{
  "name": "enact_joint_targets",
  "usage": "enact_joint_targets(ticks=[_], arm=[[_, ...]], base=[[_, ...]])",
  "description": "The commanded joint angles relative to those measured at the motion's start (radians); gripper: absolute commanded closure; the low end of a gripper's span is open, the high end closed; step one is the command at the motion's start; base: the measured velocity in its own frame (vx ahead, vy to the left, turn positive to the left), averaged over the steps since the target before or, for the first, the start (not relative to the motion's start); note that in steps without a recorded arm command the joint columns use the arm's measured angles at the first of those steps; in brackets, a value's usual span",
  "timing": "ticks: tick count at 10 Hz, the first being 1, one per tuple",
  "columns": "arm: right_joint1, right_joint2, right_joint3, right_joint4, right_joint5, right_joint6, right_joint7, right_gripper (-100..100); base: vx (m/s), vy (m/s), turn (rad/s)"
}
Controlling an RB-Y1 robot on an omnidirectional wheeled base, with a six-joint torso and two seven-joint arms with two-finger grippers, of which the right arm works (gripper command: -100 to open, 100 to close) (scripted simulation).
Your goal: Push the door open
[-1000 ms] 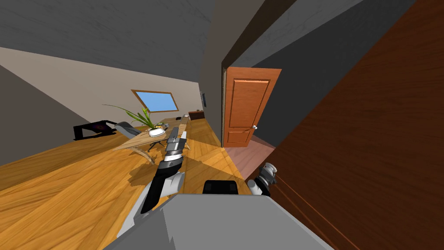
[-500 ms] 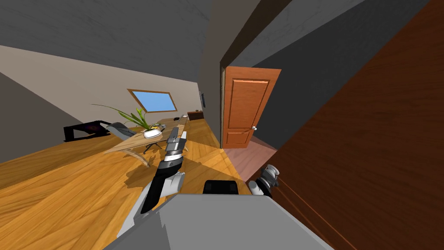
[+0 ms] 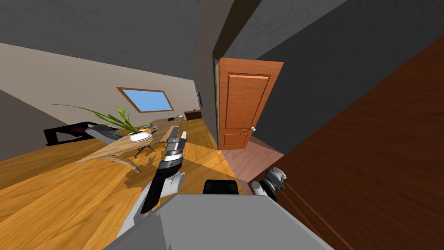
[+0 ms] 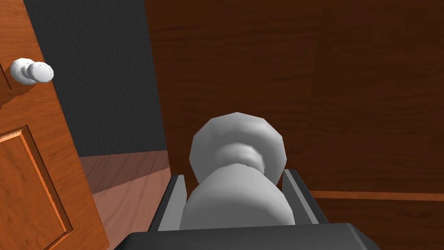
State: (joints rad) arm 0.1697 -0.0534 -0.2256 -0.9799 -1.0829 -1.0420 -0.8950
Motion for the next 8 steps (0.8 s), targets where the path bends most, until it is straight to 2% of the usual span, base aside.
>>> enact_joint_targets(ticks=[1, 8], arm=[[-0.003, -0.015, -0.028, 0.016, -0.021, -0.020, -0.002, 100], [0.011, -0.016, -0.100, 0.014, -0.092, -0.039, 0.014, 100]], base=[[0.194, -0.146, -0.055], [0.166, -0.141, -0.059]])
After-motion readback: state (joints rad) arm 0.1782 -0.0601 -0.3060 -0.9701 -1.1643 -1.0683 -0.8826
